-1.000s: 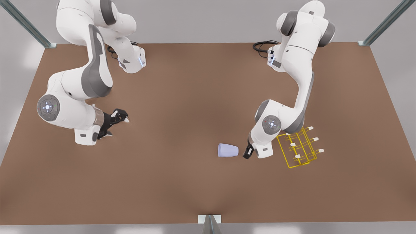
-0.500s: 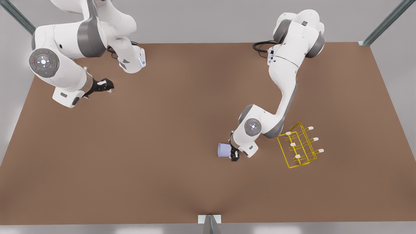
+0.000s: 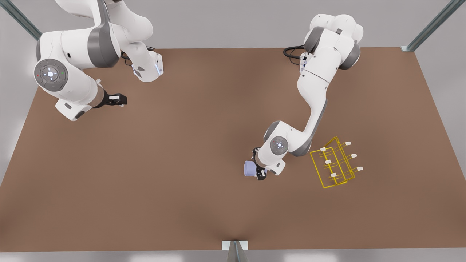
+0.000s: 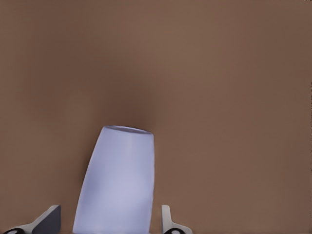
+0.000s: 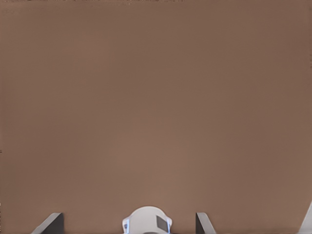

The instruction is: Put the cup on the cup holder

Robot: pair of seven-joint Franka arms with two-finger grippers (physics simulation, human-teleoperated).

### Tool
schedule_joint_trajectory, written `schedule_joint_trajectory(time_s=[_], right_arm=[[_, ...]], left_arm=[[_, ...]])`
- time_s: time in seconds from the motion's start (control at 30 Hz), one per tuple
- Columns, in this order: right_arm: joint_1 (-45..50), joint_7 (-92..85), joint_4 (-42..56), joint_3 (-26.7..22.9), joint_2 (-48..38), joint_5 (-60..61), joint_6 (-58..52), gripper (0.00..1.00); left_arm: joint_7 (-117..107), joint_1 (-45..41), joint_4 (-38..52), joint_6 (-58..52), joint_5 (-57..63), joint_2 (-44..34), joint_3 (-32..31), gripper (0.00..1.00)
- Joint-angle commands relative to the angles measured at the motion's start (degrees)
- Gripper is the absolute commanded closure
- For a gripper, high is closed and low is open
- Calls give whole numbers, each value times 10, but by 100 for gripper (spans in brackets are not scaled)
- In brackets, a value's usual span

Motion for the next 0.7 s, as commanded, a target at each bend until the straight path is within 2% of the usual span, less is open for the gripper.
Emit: schedule_joint_trajectory(time_s=[0.0, 0.67], right_arm=[[0, 87, 0, 0, -1, 3, 7, 0], [8, 86, -1, 0, 5, 4, 7, 0]], left_arm=[[-57, 1, 1, 35, -1, 1, 0, 0], [0, 5, -7, 63, -2, 36, 0, 0]])
